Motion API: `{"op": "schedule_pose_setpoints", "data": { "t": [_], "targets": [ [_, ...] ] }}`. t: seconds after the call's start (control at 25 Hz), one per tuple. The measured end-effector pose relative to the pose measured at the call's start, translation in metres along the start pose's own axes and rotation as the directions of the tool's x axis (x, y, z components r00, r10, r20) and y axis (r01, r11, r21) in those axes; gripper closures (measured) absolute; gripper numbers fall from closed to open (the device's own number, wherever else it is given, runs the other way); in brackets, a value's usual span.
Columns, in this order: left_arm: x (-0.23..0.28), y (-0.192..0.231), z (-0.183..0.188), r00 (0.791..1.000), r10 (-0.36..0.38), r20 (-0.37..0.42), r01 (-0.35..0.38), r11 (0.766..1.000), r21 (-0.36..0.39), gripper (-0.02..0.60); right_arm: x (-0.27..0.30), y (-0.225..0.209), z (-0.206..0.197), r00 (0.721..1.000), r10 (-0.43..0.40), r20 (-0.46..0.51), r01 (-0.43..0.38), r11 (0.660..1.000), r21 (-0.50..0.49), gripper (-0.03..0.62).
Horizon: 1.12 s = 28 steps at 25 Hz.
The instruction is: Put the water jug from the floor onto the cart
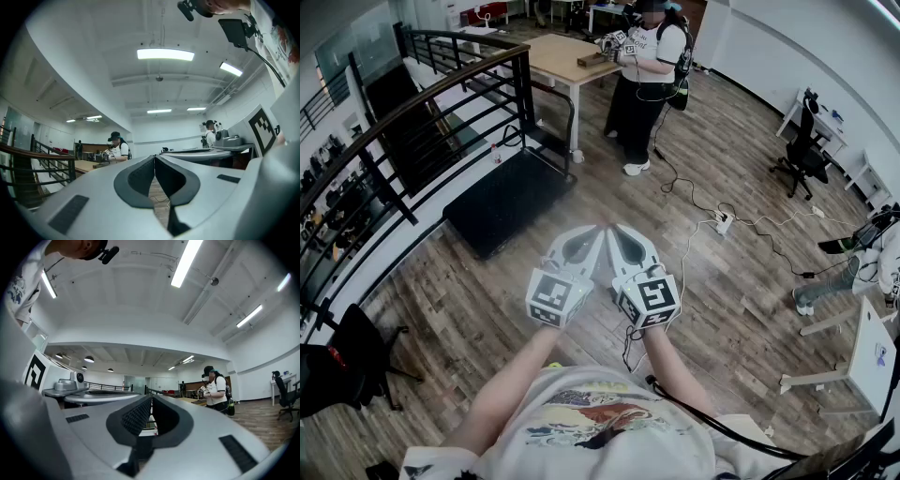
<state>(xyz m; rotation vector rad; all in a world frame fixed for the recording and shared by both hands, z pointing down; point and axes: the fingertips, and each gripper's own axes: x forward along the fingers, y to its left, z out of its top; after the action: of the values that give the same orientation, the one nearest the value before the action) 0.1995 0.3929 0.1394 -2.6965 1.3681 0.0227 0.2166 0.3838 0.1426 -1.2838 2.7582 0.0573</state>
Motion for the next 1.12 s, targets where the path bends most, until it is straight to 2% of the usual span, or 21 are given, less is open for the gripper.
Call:
{"op": "schedule_pose_setpoints", "data": {
  "t": [0.68,1.12],
  "targets": [
    [-0.019,0.011,0.012,0.999,0.013,0.030,-0.013,1.000,-0.002,0.569,0.005,0.020,0.011,1.000,-0.018,0.025,0.018,1.000,-0.001,0.568],
    [-0.033,0.023,0.004,1.000,0.010,0.028,-0.010,1.000,-0.013,0.569,0.014,0.036,0.002,1.000,-0.014,0.003,0.014,1.000,0.001,0.568]
  ]
}}
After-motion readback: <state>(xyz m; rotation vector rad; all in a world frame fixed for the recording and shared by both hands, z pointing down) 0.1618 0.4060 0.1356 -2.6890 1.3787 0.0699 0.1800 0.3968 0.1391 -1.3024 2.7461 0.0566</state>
